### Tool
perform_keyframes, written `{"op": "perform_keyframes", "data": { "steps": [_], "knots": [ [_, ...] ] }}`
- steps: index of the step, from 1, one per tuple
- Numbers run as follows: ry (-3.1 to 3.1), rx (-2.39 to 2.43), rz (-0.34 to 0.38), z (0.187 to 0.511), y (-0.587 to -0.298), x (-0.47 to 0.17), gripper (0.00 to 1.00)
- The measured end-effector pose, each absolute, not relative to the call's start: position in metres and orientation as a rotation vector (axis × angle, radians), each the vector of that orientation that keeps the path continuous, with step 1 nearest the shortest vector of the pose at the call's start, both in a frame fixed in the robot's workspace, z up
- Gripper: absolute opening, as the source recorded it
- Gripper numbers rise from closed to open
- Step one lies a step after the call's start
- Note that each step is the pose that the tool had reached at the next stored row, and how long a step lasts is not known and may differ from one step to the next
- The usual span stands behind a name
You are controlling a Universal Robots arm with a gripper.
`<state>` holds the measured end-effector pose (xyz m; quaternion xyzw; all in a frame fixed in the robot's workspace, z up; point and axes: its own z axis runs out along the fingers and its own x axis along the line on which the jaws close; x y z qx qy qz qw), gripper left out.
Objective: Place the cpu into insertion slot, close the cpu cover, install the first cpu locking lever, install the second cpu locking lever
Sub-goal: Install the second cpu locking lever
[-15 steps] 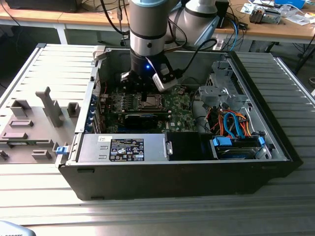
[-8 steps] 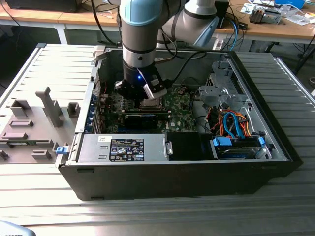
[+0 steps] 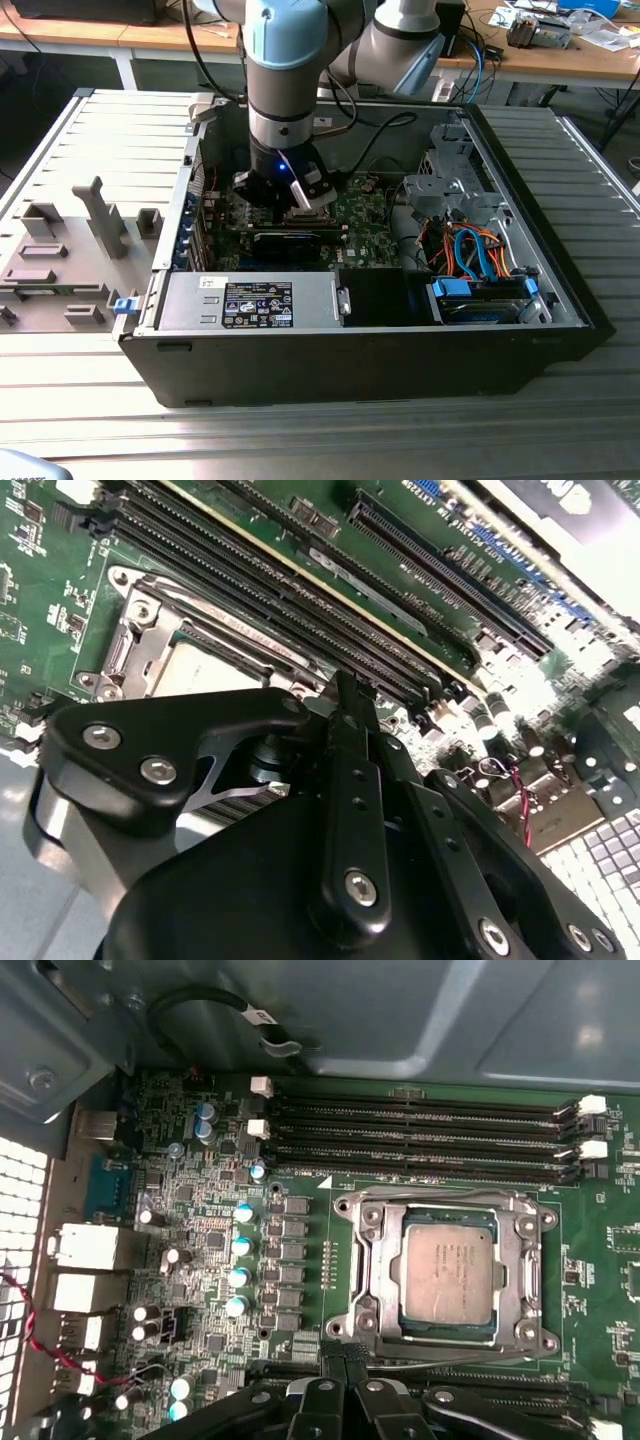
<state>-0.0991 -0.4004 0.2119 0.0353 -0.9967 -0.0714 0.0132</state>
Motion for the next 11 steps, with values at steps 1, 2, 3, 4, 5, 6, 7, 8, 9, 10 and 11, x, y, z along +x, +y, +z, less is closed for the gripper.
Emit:
{"op": "perform_keyframes", "data": {
  "steps": [1,2,3,4,5,6,7,8,9,10,11],
  "knots": [
    [-3.105,0.11,-0.236,0.21,-0.4,-0.099,0.11],
    [-3.104,0.11,-0.246,0.209,-0.4,-0.099,0.11],
    [-3.103,0.11,-0.255,0.207,-0.4,-0.099,0.11],
    [-3.103,0.111,-0.261,0.206,-0.4,-0.099,0.11],
    [-3.103,0.111,-0.268,0.205,-0.4,-0.099,0.11],
    [-3.102,0.111,-0.276,0.204,-0.4,-0.099,0.11],
    [-3.101,0.111,-0.283,0.203,-0.4,-0.099,0.11],
    [-3.101,0.111,-0.289,0.203,-0.4,-0.099,0.11],
    [-3.101,0.111,-0.297,0.202,-0.4,-0.099,0.11],
    [-3.101,0.111,-0.303,0.201,-0.4,-0.099,0.11],
    [-3.099,0.111,-0.313,0.2,-0.4,-0.099,0.11]
  ]
}}
